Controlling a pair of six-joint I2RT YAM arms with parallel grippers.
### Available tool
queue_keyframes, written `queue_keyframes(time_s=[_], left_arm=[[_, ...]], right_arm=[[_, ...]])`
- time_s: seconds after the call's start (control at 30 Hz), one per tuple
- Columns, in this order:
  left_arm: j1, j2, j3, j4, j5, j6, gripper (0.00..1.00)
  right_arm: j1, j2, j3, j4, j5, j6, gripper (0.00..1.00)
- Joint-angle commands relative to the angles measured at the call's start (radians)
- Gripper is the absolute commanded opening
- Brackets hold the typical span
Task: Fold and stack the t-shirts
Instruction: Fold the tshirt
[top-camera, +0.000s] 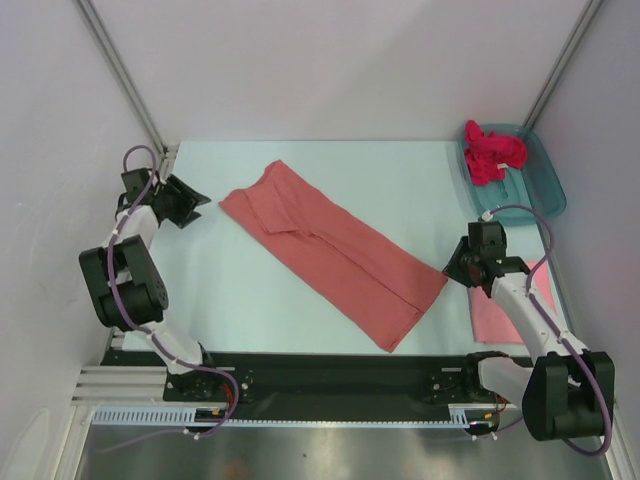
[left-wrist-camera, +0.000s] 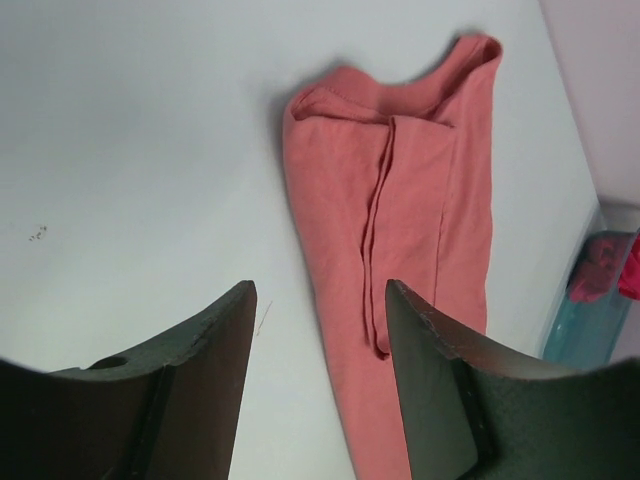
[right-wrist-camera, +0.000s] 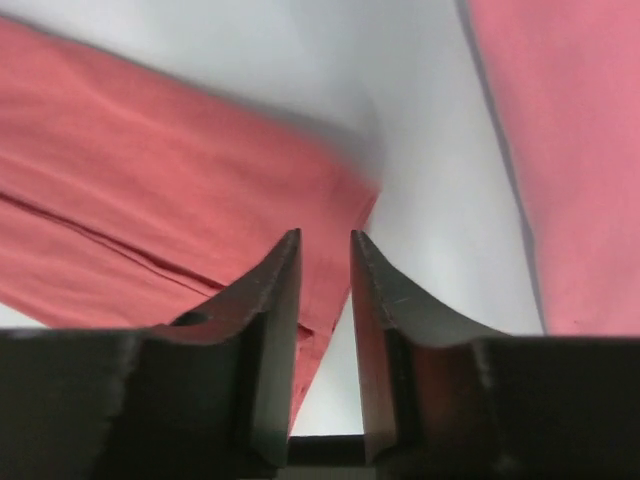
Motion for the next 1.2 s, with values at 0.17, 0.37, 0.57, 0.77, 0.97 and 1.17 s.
queue_keyframes(time_s=[0.17,0.37,0.57,0.77,0.97,1.17], left_arm=[[-0.051,0.097,0.044,0.026,0.011,0.027,0.6],[-0.077,0.139,0.034,0.09,-0.005,-0.005,0.59],[-0.105,0.194,0.058,0.125,-0.027,-0.023,0.55],[-0.115,0.219,0.072,0.138,-0.07,-0.031,0.55],[-0.12,0.254,0.089,0.158,-0.099,-0.048,0.54],[-0.125,0.292,0.113,0.181,-0.107,-0.069,0.52]], right_arm=[[-0.006,0.174,0.186,0.081,0.033,-0.09,0.67],[0.172,0.509,0.519,0.267,-0.111,-0.227,0.79],[0.273,0.9,0.911,0.397,-0.349,-0.256,0.8],[0.312,1.233,1.324,0.359,-0.505,-0.236,0.79],[0.316,1.465,1.559,0.318,-0.549,-0.198,0.75],[0.322,1.541,1.618,0.325,-0.578,-0.182,0.67]])
